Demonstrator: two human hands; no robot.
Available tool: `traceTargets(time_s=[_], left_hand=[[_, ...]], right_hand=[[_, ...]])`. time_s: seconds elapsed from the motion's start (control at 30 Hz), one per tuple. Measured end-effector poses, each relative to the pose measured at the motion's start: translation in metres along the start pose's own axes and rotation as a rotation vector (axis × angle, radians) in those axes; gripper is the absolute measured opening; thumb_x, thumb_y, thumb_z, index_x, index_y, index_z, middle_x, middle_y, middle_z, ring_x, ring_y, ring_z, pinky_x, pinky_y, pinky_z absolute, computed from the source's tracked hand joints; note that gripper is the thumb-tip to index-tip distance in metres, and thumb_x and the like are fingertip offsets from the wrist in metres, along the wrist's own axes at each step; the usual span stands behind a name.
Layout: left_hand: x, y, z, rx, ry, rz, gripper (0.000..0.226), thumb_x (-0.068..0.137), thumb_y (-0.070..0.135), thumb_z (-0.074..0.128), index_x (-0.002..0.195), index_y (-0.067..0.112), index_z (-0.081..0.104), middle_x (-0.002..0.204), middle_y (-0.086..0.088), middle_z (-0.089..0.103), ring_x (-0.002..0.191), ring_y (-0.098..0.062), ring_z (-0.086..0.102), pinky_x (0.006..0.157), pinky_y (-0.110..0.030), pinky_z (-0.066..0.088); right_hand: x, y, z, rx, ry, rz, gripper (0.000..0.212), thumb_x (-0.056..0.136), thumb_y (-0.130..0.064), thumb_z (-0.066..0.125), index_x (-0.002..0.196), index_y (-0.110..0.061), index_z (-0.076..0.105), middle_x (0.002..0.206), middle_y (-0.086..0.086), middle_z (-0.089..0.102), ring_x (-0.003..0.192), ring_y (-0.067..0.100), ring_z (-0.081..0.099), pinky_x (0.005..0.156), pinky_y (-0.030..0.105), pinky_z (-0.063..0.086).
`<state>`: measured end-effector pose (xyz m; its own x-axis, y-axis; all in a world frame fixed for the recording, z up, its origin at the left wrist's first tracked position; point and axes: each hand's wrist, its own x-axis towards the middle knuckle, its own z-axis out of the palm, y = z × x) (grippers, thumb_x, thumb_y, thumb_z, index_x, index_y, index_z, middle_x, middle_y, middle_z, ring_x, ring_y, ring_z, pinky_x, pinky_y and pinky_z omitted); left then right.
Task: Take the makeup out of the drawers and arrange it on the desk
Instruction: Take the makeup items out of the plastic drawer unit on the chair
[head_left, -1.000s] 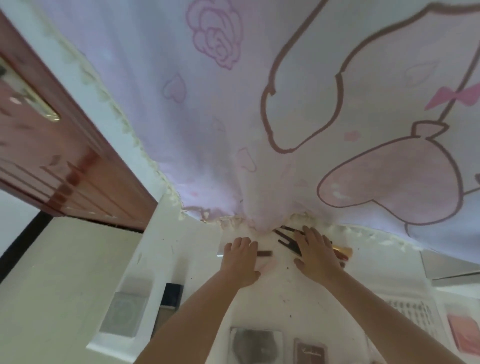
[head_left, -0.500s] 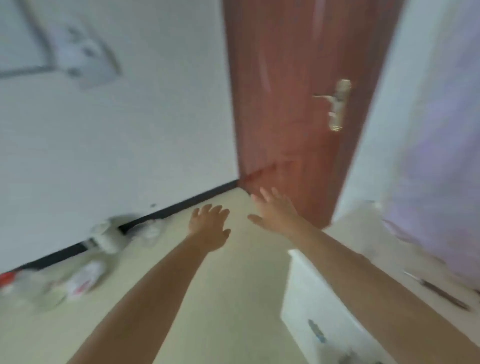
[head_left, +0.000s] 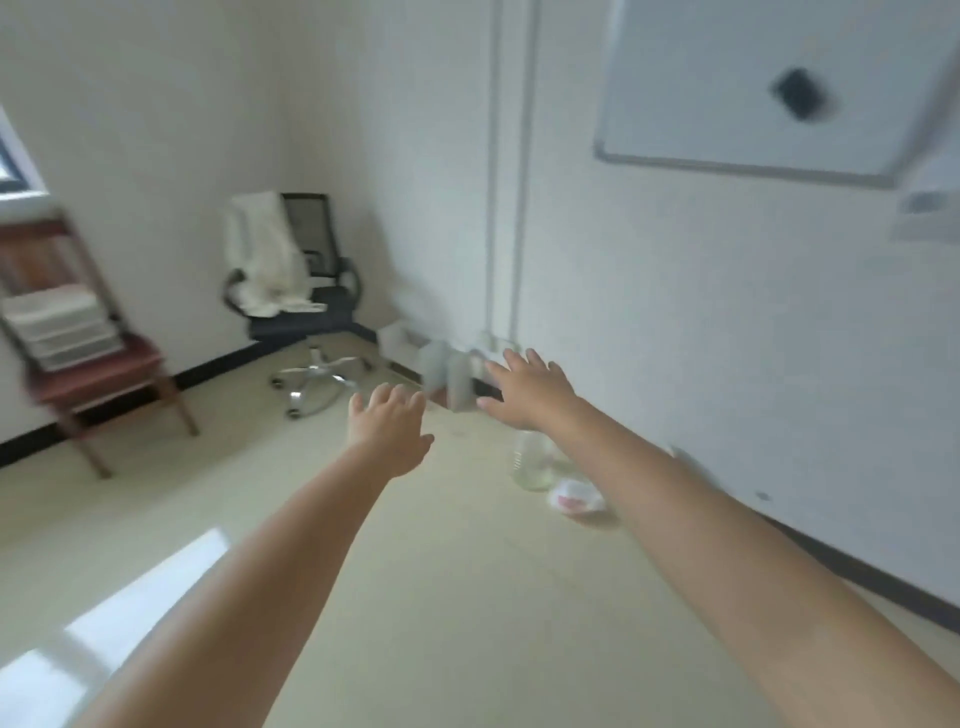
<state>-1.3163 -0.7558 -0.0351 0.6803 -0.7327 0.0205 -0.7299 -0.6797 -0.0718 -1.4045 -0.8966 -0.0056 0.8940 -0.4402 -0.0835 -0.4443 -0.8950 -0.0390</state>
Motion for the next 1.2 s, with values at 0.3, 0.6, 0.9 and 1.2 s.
traceTargets(time_s=[0.3,0.6,0.9,1.2], left_hand=[[0.083,-0.277,-0.016,0.054,-0.003,-0.502,0.053,0.094,0.035,0.042,0.141,0.016,0.026,0.149,-0.007,0.026,0.142,-0.025,0.013,0.114,-0.042,0.015],[0.105,-0.515,0.017,0.003,-0.074,-0.819,0.054,0.095,0.037,0.041,0.142,0.014,0.025,0.151,-0.009,0.023,0.143,-0.025,0.011,0.115,-0.039,0.017],[0.205,-0.762,0.035,-0.011,-0.085,-0.802,0.050,0.094,0.036,0.041,0.137,0.013,0.030,0.145,-0.009,0.032,0.140,-0.026,0.017,0.115,-0.039,0.019],[0.367,-0.955,0.069,0.001,-0.138,-0.726,0.047,0.095,0.036,0.040,0.135,0.012,0.033,0.143,-0.009,0.035,0.138,-0.026,0.023,0.113,-0.039,0.022]], right_hand=[[0.243,-0.242,-0.037,-0.028,0.032,-0.452,0.059,0.095,-0.045,0.034,0.146,-0.024,0.014,0.157,0.005,0.003,0.144,0.029,0.000,0.115,0.047,0.007],[0.388,-0.489,-0.016,-0.056,-0.047,-0.787,0.060,0.095,-0.047,0.033,0.147,-0.024,0.012,0.157,0.006,0.003,0.144,0.028,0.002,0.116,0.044,0.008],[0.563,-0.686,-0.027,-0.002,-0.072,-0.782,0.058,0.096,-0.046,0.032,0.146,-0.023,0.014,0.157,0.004,0.007,0.144,0.026,0.004,0.118,0.042,0.012],[0.785,-0.796,-0.025,-0.037,-0.088,-0.683,0.057,0.096,-0.044,0.031,0.146,-0.021,0.016,0.156,0.005,0.012,0.144,0.028,0.009,0.117,0.042,0.017]])
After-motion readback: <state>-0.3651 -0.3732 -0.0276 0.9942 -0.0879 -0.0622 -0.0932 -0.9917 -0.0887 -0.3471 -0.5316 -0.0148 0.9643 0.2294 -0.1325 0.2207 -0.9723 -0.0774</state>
